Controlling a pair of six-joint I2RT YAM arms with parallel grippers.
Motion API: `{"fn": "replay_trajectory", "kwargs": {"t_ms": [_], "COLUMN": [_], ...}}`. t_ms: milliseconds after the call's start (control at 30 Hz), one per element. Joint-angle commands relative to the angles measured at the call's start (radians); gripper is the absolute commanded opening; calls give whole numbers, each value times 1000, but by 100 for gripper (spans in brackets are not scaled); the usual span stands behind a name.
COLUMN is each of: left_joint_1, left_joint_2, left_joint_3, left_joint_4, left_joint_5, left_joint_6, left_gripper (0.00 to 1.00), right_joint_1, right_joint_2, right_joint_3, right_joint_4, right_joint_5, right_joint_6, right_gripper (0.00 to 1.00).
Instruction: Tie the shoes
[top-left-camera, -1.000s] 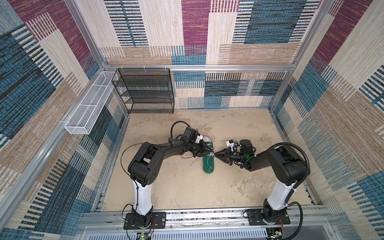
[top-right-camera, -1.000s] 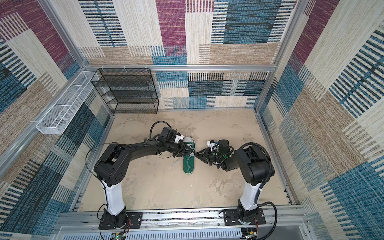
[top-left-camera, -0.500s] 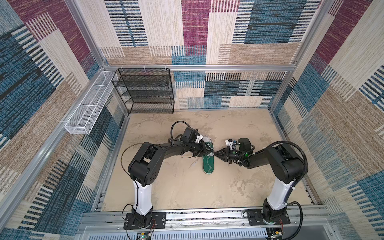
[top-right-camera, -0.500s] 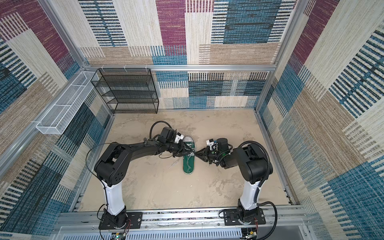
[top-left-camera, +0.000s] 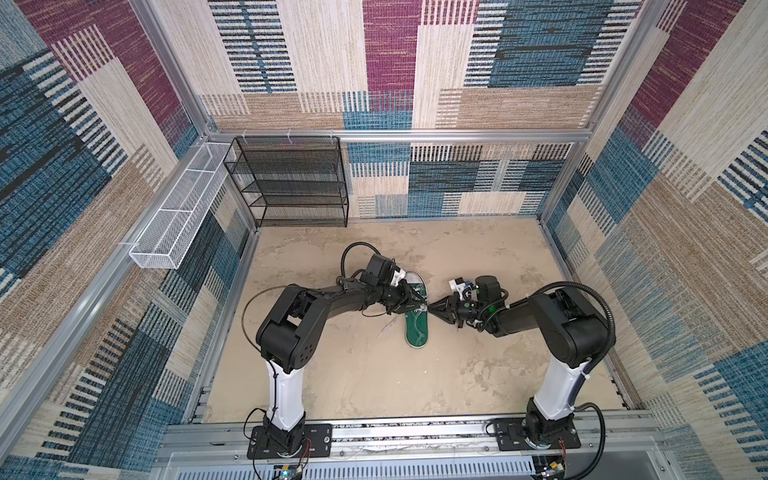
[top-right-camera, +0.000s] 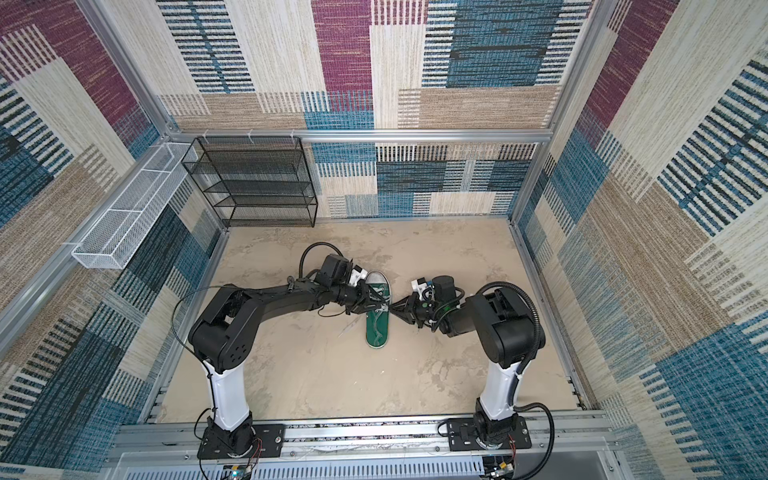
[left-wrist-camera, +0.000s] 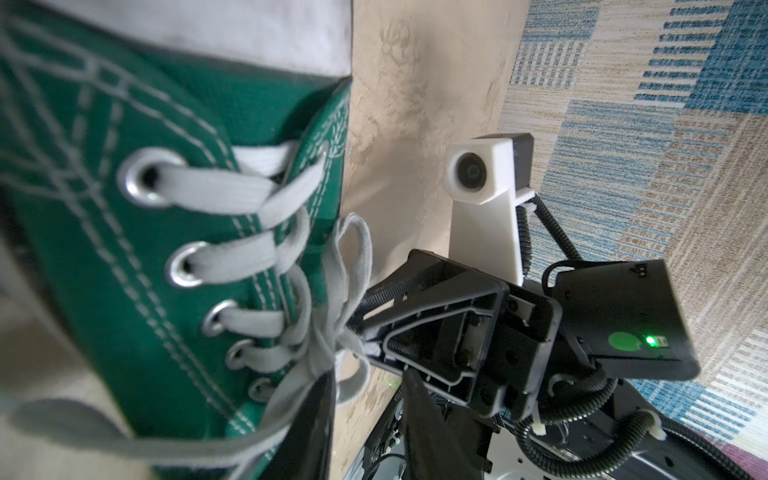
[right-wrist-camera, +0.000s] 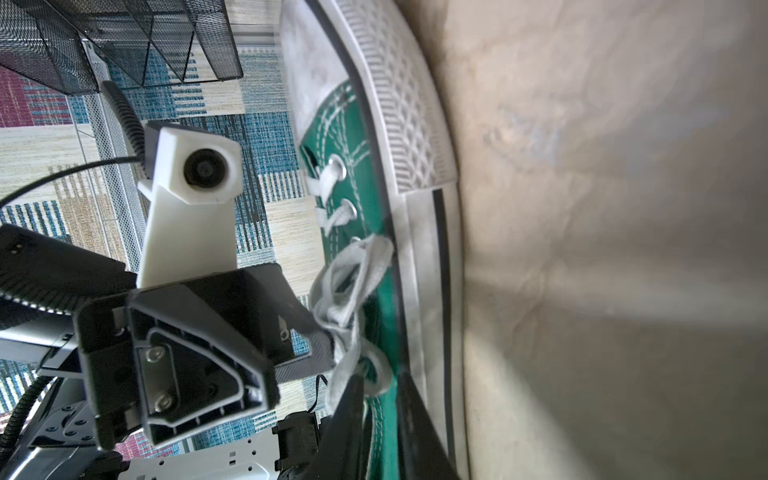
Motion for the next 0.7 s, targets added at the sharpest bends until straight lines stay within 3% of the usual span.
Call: {"fn": "replay_trajectory", "kwargs": {"t_ms": [0, 467, 667], "left_joint_1": [1, 1, 1], "left_joint_2": [3, -1, -8], "left_joint_3": [-1, -6, -5], "left_joint_4": [8, 14, 8], "left_joint_5": [11, 11, 9], "left_joint_6": [-2, -6, -3], "left_gripper": [32, 32, 32], "right_joint_1": [8, 15, 17], "right_joint_2": [1, 19, 15], "right_joint_3": [12, 36, 32], "right_joint_4": [11, -23, -18], "right_joint_5": [-15, 3, 4], "right_joint_6": [-9, -32, -27], "right_gripper": [20, 20, 2]}}
